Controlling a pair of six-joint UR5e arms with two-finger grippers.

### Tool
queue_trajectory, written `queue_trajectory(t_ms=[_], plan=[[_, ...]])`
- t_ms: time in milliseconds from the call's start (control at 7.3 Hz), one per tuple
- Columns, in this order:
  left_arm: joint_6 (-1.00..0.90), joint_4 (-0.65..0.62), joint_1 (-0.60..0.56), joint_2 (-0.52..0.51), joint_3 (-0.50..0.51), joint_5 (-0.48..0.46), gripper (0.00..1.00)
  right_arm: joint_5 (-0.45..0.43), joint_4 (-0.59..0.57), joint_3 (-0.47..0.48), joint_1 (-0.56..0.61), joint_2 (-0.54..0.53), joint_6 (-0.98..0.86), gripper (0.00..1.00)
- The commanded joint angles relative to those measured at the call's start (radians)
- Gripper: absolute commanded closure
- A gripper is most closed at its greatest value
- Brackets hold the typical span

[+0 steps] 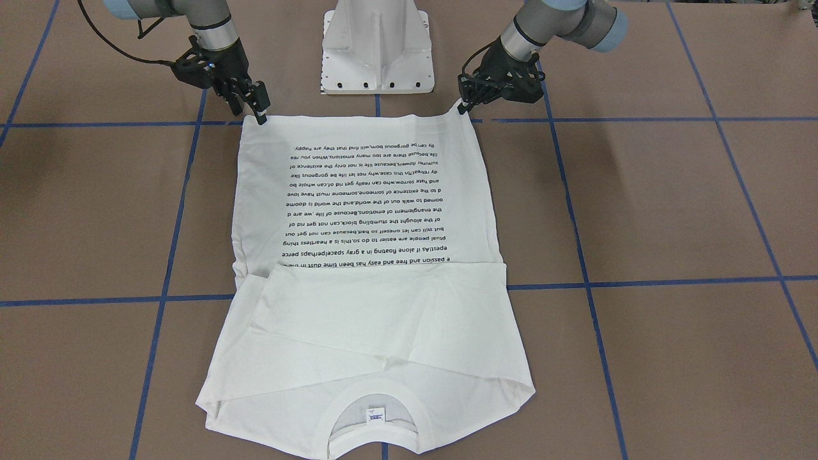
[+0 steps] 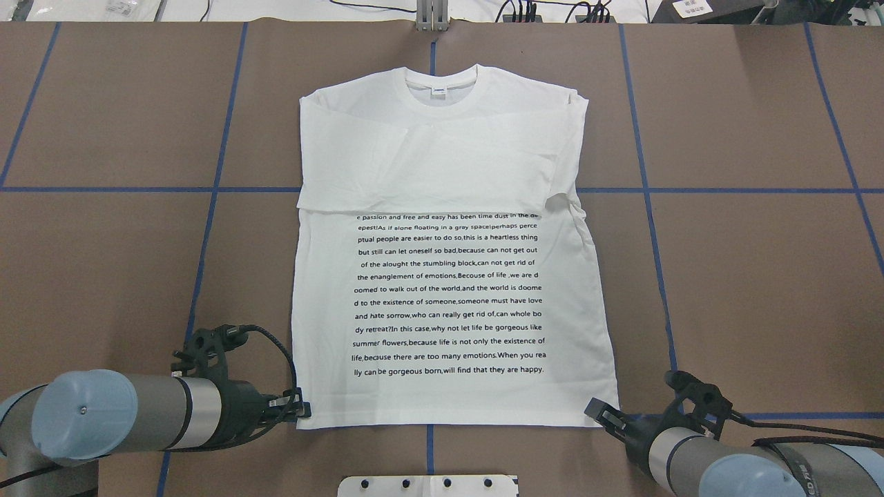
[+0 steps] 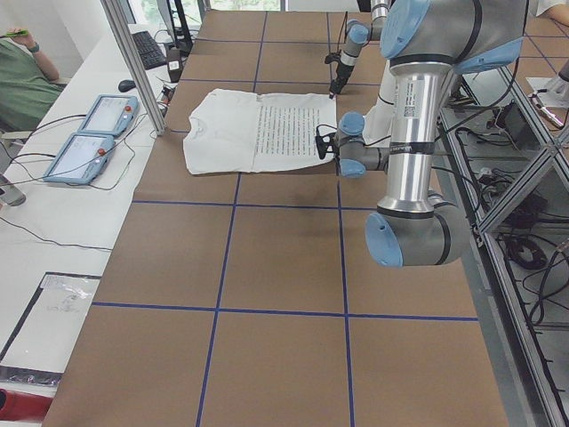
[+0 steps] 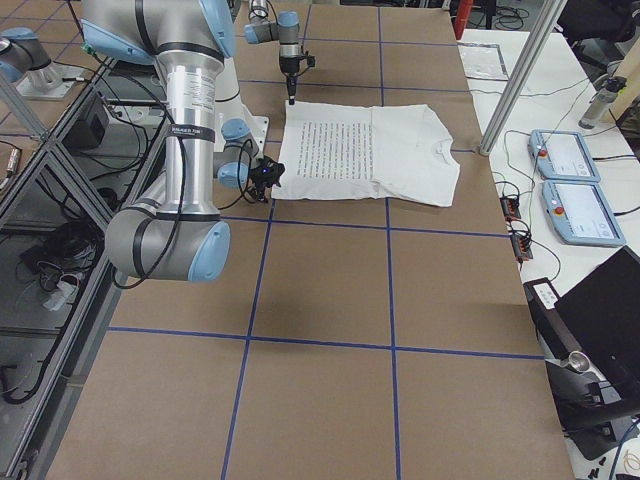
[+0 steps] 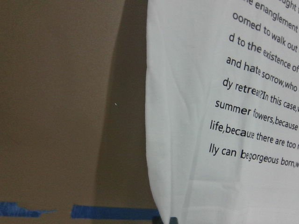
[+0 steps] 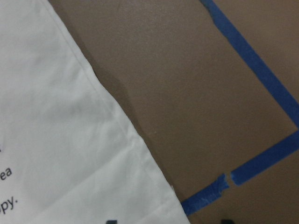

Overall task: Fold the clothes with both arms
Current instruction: 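Hold the hem corners with both grippers and lift them slightly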

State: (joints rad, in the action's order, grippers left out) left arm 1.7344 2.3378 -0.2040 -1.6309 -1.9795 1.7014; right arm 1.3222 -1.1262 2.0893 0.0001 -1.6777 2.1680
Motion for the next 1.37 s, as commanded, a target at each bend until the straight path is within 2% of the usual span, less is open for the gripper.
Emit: queue_trajectory(t_ms=[0,684,821,958,1095,1232], plan=[[0.002,0.0,0.0,0.002,-0.01,-0.002,1.0,-0.017,0.0,0.003,-0.008,0.003,0.032,1.0],[0.004,-0.002,0.0,0.0,-0.019,-0.002,1.0,-0.015,-0.021,0.032,0.001,0.0,0.03,1.0],[0.004,-0.002,0.0,-0.001,-0.021,-0.002,1.0,-0.012,-0.062,0.064,0.004,-0.003,0.029,1.0],[0.002,-0.008,-0.002,0.012,-0.06,0.003,1.0,0.011,-0.216,0.171,0.004,-0.002,0.023,1.0],[0.004,-0.03,-0.008,0.052,-0.146,0.047,1.0,0.058,-0.357,0.295,0.006,0.0,0.022,1.0],[0.004,-0.105,-0.009,0.112,-0.286,0.082,1.0,0.087,-0.477,0.408,0.001,0.004,0.022,1.0]])
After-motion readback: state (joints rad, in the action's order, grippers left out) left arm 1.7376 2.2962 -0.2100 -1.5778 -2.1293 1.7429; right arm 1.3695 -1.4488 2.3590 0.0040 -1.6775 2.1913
